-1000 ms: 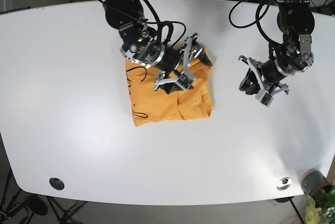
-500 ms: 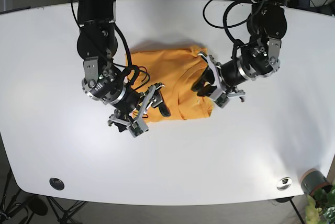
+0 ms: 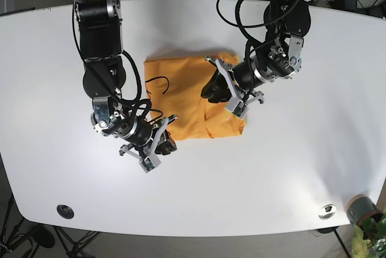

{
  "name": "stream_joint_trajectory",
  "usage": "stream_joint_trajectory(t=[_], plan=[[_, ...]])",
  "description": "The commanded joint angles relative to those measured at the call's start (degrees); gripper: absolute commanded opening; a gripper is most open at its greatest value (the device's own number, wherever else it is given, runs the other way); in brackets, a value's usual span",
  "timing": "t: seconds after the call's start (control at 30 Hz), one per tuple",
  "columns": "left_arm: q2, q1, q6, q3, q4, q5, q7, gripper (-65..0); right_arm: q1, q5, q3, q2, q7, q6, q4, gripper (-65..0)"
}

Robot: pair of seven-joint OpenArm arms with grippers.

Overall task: Fold the T-shirt properly
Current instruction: 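Grasp the folded orange shirt's ends with both grippers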

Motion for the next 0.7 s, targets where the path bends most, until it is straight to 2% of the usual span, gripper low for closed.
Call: stream_joint_trajectory(t=[0.0, 0.23, 0.37, 0.5, 0.57, 0.67], plan=[[-0.12, -0.48, 0.02, -0.1, -1.59, -0.71, -0.97, -54.0, 2.55, 0.91, 0.4, 1.55, 4.3, -0.01, -3.07, -56.1], [-0.56, -1.0, -0.15, -0.19, -8.8, -0.8, -1.15, -54.0, 2.91, 0.74, 0.05, 4.02, 16.96, 0.08, -16.88, -56.1], [-0.64, -2.41, -0.24, -0.1, -13.28, -0.8, -3.61, -54.0, 2.91, 0.74, 0.05, 4.46, 21.8, 0.08, -22.77, -56.1], [-1.79, -3.11, -0.24, 1.04, -16.18, -0.89, -4.58, -54.0, 2.64, 0.74, 0.05, 4.46, 24.79, 0.16, -25.93, -56.1], [-1.88, -3.73, -0.24, 2.01, -16.62, -0.89, -4.67, -54.0, 2.47, 0.74, 0.05, 4.46, 24.79, 1.04, -26.2, -56.1], [-2.14, -3.9, -0.24, 2.19, -16.89, -0.89, -4.67, -54.0, 2.38, 0.74, 0.23, 4.46, 24.87, 1.22, -26.28, -56.1]])
